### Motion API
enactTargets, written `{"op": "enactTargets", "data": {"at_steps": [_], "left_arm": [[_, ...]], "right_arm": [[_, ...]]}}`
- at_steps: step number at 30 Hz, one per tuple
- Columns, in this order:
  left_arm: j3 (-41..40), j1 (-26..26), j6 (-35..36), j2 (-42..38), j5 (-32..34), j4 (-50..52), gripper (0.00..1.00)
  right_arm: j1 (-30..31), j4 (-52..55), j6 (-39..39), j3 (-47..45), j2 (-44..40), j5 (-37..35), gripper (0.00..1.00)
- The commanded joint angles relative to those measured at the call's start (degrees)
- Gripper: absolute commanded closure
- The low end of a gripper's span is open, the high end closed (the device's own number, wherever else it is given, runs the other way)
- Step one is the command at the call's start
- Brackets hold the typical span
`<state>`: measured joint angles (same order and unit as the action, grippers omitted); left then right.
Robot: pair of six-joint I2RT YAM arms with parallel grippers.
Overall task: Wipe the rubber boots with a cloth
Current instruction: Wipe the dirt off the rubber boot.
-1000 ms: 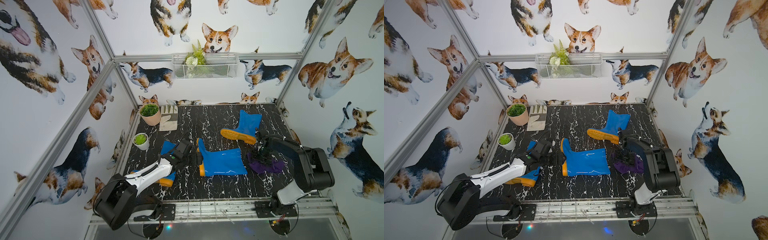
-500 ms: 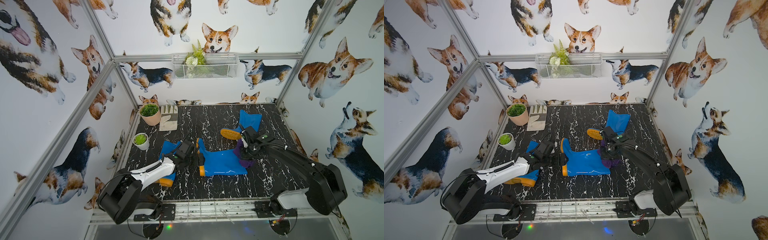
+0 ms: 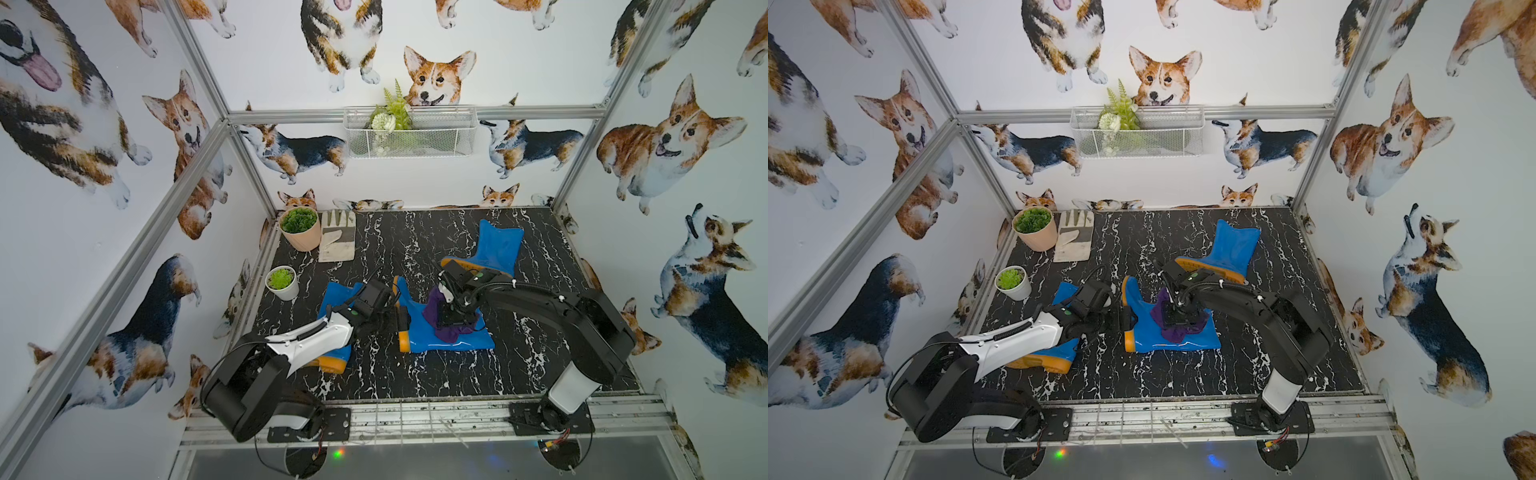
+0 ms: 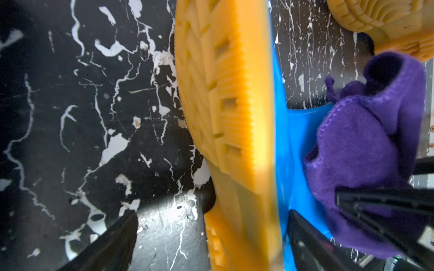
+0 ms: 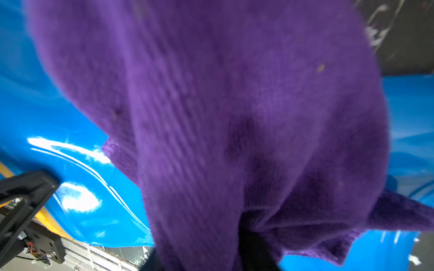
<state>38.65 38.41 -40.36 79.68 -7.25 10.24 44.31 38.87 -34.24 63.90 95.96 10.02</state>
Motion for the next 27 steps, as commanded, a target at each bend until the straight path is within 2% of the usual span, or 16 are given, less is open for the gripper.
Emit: {"op": "enactTargets", "data": {"at_steps": [1, 8, 14, 15, 16, 17, 20, 22, 27], "left_arm": [[0.3, 0.1, -0.5, 0.8, -0.4, 0.4, 0.02], [2.7, 0.0, -0.2, 4.0, -2.3, 0.0, 0.02], [5.3, 0.1, 0.2, 5.7, -2.4, 2.2, 0.04], [5.6, 0.0, 0.1, 5.7, -2.6, 2.5, 0.06], [5.6, 0.1, -0.3, 5.8, -2.9, 2.4, 0.08], [5.4, 0.0, -0.9, 5.7, -3.1, 2.0, 0.09], [5.3, 0.4, -1.8, 6.0, -3.7, 0.5, 0.13], [5.4, 1.3, -1.9, 6.4, -2.3, 0.1, 0.19], [3.0, 2.8, -5.4, 5.3, 0.1, -3.3, 0.4]], "right_arm": [[0.3, 1.0, 4.4, 0.4, -2.4, -6.7, 0.0], [0.6, -3.0, 12.0, -3.7, -4.6, -12.6, 0.0], [0.6, -5.7, 11.7, -5.2, 2.8, -8.4, 0.0], [0.6, -6.0, 11.6, -5.2, 3.6, -7.0, 0.03], [0.6, -6.7, 11.4, -5.3, 4.0, -5.4, 0.11], [0.6, -7.4, 11.2, -5.6, 3.9, -4.0, 0.24], [0.6, -9.3, 10.9, -5.8, 2.7, -1.5, 0.76], [0.6, -10.3, 11.4, -5.7, 1.5, -0.7, 0.99], [0.9, -9.9, 9.1, -2.0, -3.1, 0.1, 1.0]]}}
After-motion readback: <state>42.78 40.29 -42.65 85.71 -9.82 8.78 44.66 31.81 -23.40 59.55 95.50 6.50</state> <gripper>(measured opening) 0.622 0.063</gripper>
